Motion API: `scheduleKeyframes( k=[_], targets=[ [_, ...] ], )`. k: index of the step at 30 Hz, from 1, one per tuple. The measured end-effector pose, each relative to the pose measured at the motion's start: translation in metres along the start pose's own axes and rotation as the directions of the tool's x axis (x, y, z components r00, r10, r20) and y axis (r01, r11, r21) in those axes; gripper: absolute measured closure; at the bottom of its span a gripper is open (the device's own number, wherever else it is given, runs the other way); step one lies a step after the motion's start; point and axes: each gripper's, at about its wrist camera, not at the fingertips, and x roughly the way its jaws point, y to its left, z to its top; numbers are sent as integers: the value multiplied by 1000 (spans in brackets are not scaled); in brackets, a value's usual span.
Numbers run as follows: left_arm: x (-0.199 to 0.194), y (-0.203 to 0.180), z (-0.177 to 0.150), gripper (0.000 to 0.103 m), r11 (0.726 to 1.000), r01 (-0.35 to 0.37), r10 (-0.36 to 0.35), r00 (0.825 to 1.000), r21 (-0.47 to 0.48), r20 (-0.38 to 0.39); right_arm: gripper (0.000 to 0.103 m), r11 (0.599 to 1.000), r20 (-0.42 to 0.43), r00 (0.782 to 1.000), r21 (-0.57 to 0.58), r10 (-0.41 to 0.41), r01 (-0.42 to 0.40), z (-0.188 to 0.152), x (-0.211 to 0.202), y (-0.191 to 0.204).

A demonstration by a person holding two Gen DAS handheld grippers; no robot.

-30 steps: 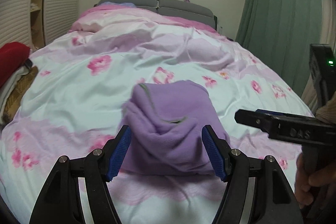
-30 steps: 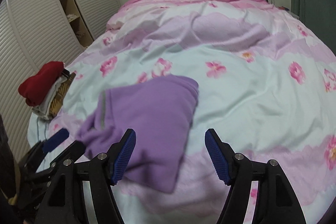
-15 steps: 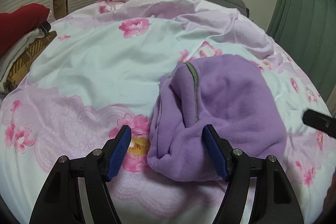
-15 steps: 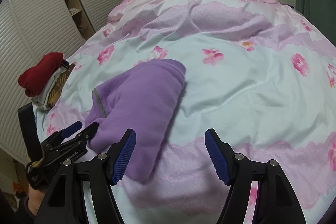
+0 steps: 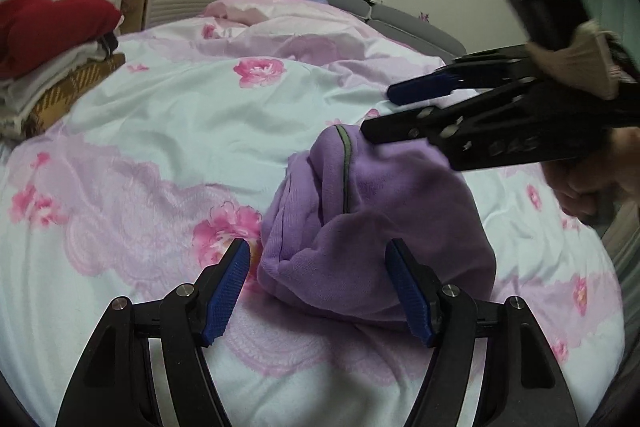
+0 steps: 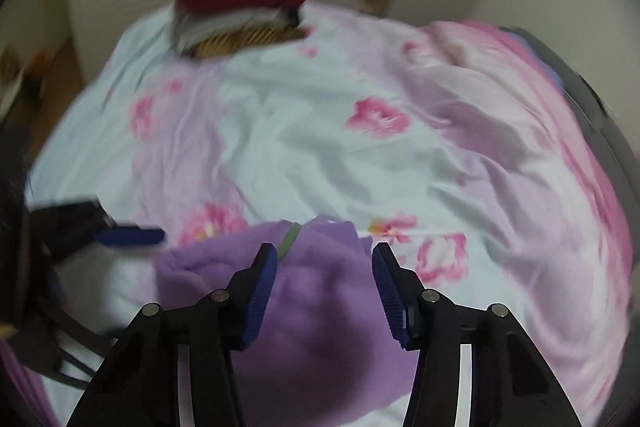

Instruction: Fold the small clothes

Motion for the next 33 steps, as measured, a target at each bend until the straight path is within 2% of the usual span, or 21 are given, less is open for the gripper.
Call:
scheduleKeyframes(
  k=[5, 6, 8, 9, 10, 13, 15, 18, 20, 21, 22, 24, 26, 29, 33],
  targets=[
    [5, 1, -1, 41, 999, 29, -30, 1000, -34, -9, 52, 987, -83, 993, -131, 84, -94, 6, 33, -6],
    [6, 1, -2, 46, 999, 33, -33, 999, -40, -10, 52, 984, -97, 990, -138, 103, -116, 6, 40, -6],
    [7, 0, -2, 49, 998, 38, -38, 999, -45, -6, 70, 977, -131, 980, -135, 149, -167, 5, 50, -5],
    [7, 0, -2, 52, 998, 41, -41, 999, -49, 0, 90, 969, -154, 968, -121, 197, -217, 4, 55, -5],
    [7, 1, -2, 53, 998, 45, -45, 999, -53, 7, 98, 966, -163, 963, -117, 213, -233, 3, 57, -3],
    [7, 5, -1, 60, 996, 52, -50, 999, -70, 21, 102, 974, -156, 972, -117, 175, -194, -3, 58, -1],
    [5, 6, -1, 71, 996, 49, -47, 998, -76, 32, 102, 987, -114, 986, -91, 118, -129, -6, 52, -9],
    [1, 7, 3, 72, 996, 45, -42, 998, -80, 43, 102, 994, -44, 994, -25, 102, -103, -8, 38, -29],
    [1, 9, 2, 72, 995, 48, -45, 998, -86, 37, 102, 994, -30, 994, -29, 105, -106, -8, 32, -34],
    [1, 9, 1, 71, 995, 50, -47, 998, -87, 34, 95, 993, -34, 994, -55, 100, -102, -7, 31, -33],
    [1, 10, 1, 71, 995, 51, -48, 998, -91, 33, 71, 992, -47, 996, -95, 82, -86, -6, 31, -29],
    [0, 11, 0, 68, 993, 58, -55, 998, -101, 33, 39, 984, -55, 994, -149, 93, -100, -4, 31, -24],
    [-1, 12, 0, 65, 992, 64, -60, 998, -110, 37, 38, 968, -76, 988, -204, 134, -146, -1, 34, -16],
    [0, 15, -2, 64, 989, 76, -72, 997, -124, 36, 38, 950, -126, 980, -255, 152, -180, 3, 45, -9],
    [2, 19, -2, 62, 986, 85, -81, 996, -140, 33, 38, 933, -183, 954, -231, 237, -276, 10, 64, -14]
  ],
)
